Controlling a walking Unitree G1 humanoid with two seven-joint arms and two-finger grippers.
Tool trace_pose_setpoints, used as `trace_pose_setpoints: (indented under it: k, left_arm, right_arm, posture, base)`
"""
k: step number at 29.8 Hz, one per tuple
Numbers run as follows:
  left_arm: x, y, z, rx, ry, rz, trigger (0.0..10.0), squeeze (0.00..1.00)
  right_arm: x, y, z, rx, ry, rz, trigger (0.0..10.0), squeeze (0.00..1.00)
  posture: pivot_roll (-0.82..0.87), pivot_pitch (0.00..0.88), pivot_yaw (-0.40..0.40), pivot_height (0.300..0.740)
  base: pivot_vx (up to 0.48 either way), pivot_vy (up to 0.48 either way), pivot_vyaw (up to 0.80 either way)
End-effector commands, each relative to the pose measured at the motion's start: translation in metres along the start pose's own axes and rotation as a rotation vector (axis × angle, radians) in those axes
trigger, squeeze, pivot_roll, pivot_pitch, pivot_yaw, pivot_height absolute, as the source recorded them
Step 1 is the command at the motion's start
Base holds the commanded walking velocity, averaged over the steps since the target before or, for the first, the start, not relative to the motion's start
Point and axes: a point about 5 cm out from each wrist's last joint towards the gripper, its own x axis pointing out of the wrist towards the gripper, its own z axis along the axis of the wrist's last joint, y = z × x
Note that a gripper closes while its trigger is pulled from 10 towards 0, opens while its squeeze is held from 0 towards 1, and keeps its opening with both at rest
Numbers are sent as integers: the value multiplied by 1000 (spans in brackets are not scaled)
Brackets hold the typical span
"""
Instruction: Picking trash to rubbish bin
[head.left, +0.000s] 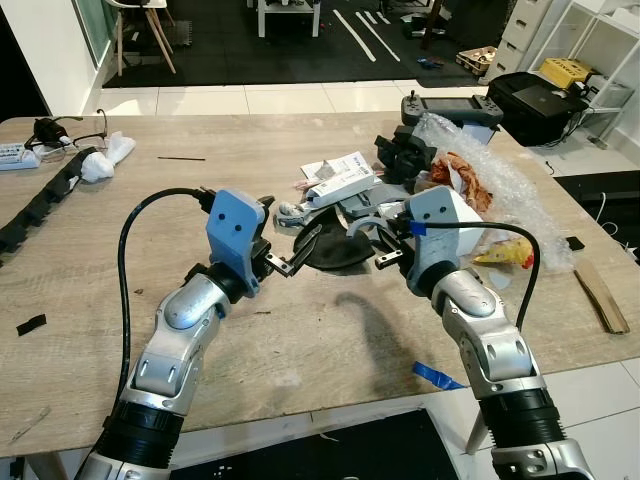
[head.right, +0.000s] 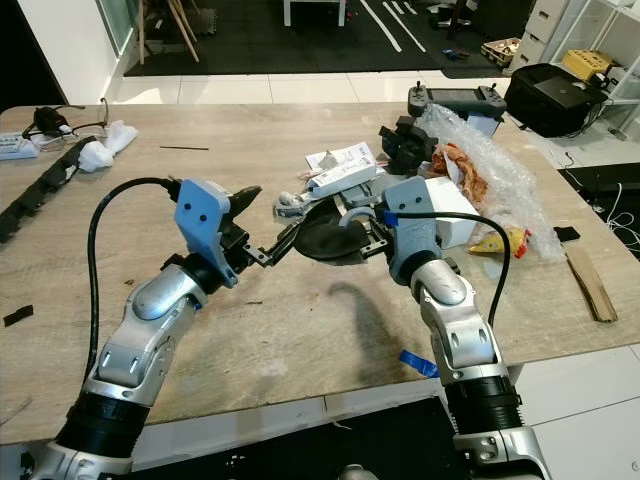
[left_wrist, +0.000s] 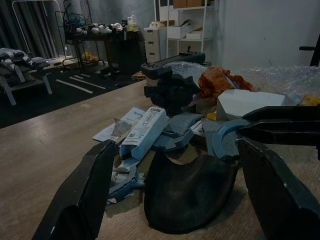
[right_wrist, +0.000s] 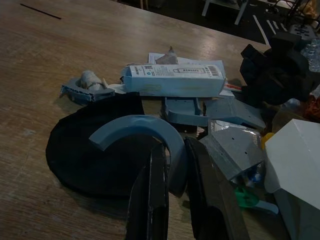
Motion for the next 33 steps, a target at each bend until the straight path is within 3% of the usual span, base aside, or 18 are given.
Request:
trace_pose_setpoints:
  k: [1,15,21,24,30,33]
  left_arm:
    - [1,-1,0,2,-5,-16,10000,0]
    - [0,3,0,9,-4,-16,10000,0]
    - [-1,10,-4,13,49,11,10000,0]
    - [-4,15,-7,33,87,29,10000,0]
    - [-25,40,-2,109,153,140,10000,0]
    - [-28,44,0,121,166,162,10000,0]
  right_arm:
    - [-1,-1,4,-6,-3,-9,10000,0]
    - [1,-2,5,-4,-5,-14,10000,0]
    - [1,-2,4,2,-6,-21,10000,0]
    - [-1,0,2,14,-5,-31,10000,0]
    - [-5,7,-14,117,-1,-95,10000,0]
    - [-4,10,-16,127,-1,-99,10000,0]
  posture:
    - [-147,113,-30,740]
    - [-147,101,-33,740]
    - [-128,99,-34,740]
    - [-92,100,-17,740]
    - [6,97,-14,740]
    - [23,88,-13,740]
  base:
    - [0,0,0]
    - [0,0,0]
    - [0,0,0]
    - [0,0,0]
    - [0,0,0]
    - [0,0,0]
